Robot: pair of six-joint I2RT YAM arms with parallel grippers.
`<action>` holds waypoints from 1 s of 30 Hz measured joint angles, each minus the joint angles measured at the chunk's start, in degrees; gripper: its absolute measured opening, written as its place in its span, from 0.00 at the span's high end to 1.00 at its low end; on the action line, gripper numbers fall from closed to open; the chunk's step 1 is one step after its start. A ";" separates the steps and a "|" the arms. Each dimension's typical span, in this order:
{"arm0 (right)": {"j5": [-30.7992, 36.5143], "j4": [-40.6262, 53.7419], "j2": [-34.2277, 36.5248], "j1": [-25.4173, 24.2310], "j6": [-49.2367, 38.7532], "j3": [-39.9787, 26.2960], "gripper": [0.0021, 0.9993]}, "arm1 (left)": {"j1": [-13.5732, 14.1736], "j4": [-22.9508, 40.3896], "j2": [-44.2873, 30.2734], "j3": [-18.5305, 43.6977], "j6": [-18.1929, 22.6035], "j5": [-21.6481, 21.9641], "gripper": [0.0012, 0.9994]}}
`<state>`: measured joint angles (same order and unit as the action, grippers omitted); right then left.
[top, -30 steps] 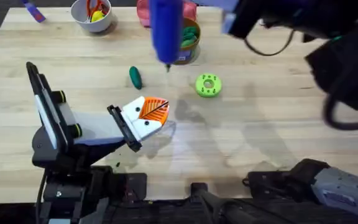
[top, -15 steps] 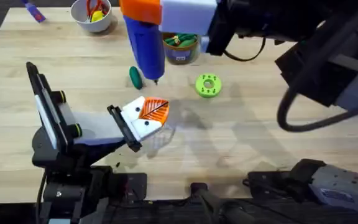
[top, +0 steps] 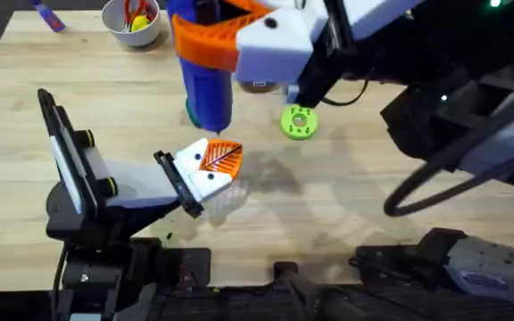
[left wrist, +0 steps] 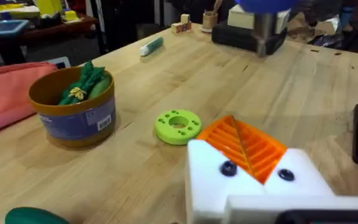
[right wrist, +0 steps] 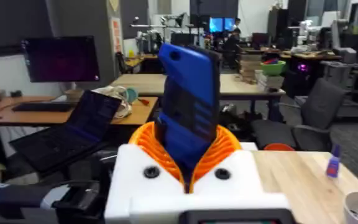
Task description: Pick up the gripper from the table and insert it into the empty holder that is missing its gripper. Then pick up a screw, insert it into the mounting hole, and use the screwdriver to tighten it. Finally, clean up the table by picking up the vegetable and placing it into the bucket.
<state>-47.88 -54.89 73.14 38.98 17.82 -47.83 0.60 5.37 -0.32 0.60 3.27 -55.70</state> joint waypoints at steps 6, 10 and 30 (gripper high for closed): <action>-0.04 -0.44 1.38 1.84 1.10 0.00 0.98 | 0.00 0.00 0.00 0.00 0.00 0.00 0.98; 0.00 -0.40 3.49 1.88 2.08 0.02 0.98 | 0.00 0.00 0.00 0.00 0.00 -0.01 0.98; -2.26 -2.11 4.00 4.74 -0.86 0.02 0.98 | 0.00 0.00 0.00 0.00 0.00 -0.01 0.98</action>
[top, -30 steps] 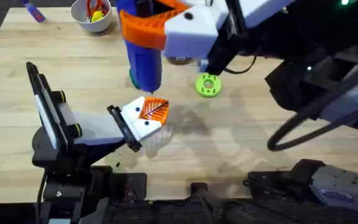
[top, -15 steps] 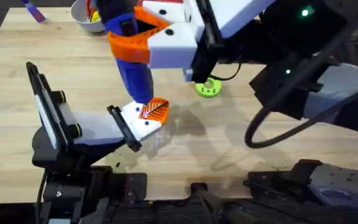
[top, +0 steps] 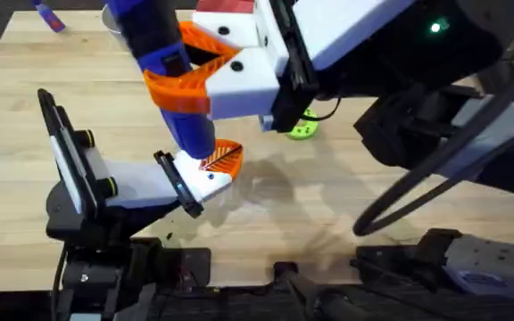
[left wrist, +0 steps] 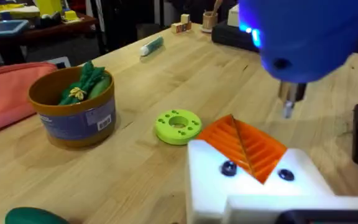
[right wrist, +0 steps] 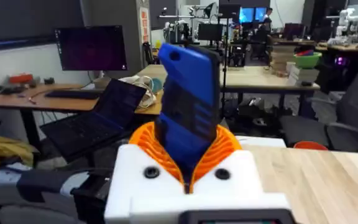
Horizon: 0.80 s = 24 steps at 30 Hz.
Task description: Pick up the gripper from the table and insert it into the empty holder that is missing its gripper. Then pick up a screw, insert it into the mounting hole, and use the screwdriver to tighten it. Finally, clean up the table by picking up the vegetable and placing it into the bucket.
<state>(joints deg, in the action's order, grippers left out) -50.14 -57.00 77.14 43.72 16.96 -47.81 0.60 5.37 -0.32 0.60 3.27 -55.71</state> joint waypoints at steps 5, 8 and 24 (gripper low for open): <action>-0.37 0.01 0.00 0.65 -2.72 0.00 0.98 | 0.00 0.00 0.00 0.00 0.00 -0.01 0.98; -0.56 0.00 0.00 1.04 -4.02 0.00 0.98 | 0.00 0.00 0.00 0.00 0.00 0.00 0.98; -0.58 -0.43 1.62 1.34 -6.15 0.00 0.98 | 0.00 0.00 0.00 0.00 0.00 -0.01 0.98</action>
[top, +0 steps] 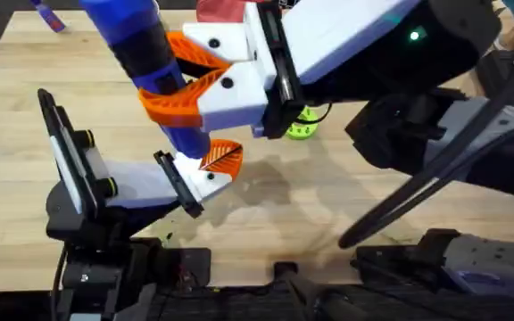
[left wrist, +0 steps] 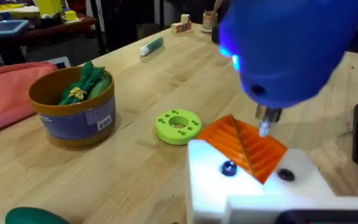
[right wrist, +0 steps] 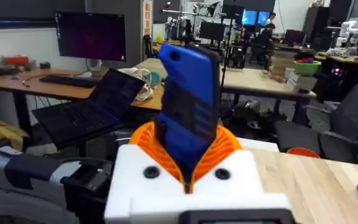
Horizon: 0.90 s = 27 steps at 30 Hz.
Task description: Pick up the gripper from the table and insert it into the empty holder that is missing its gripper. Then pick up a screw, insert it into the mounting hole, and use the screwdriver to tighten it. Finally, clean up the table by picking up the vegetable and placing it into the bucket.
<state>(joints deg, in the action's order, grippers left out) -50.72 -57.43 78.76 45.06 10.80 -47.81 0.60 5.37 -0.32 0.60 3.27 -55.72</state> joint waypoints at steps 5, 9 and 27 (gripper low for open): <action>0.02 -0.02 0.00 0.17 -0.17 0.00 0.98 | 0.00 0.00 0.01 0.00 0.00 0.02 0.98; 0.00 0.00 0.00 0.44 -0.19 0.00 0.98 | 0.00 0.00 0.00 0.00 0.00 0.00 0.98; 0.04 -0.88 1.03 0.52 -1.03 0.00 0.98 | 0.00 0.00 0.02 0.00 0.00 0.02 0.98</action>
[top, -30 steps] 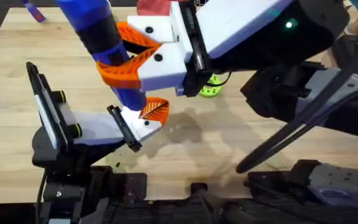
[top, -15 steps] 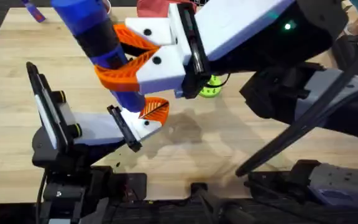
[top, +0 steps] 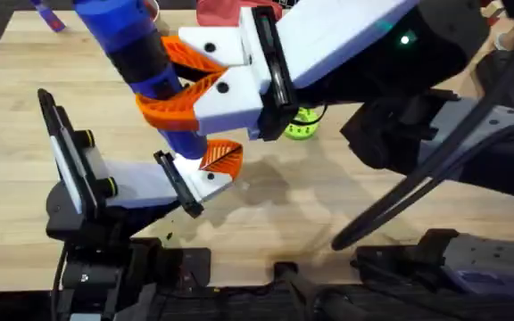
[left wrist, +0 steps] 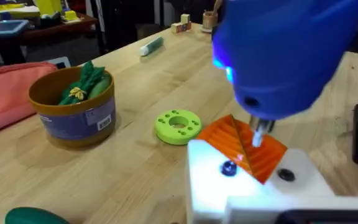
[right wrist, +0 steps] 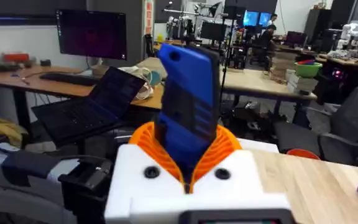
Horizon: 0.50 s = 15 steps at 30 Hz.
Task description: Pick up the gripper from the table and insert it into the empty holder that is missing its gripper. Then pick up a screw, insert it into the mounting hole, and use the screwdriver to tighten it. Finally, clean up the table by picking up the vegetable and placing it into the bucket.
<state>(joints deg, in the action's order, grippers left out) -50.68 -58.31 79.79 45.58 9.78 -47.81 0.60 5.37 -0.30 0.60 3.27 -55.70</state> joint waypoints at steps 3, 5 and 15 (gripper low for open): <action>0.00 -0.49 0.20 0.00 -0.01 0.00 0.98 | 0.00 0.00 0.00 0.00 0.00 0.00 0.98; 0.02 -1.08 0.62 0.00 -0.02 0.00 0.98 | 0.00 0.00 -0.02 0.00 0.00 -0.02 0.98; 0.24 -1.46 1.81 0.00 -0.02 0.00 0.98 | 0.00 0.00 -0.02 0.00 0.00 -0.02 0.98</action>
<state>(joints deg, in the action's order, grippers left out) -50.44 -59.77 81.60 45.58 9.76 -47.81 0.60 5.37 -0.31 0.60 3.27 -55.72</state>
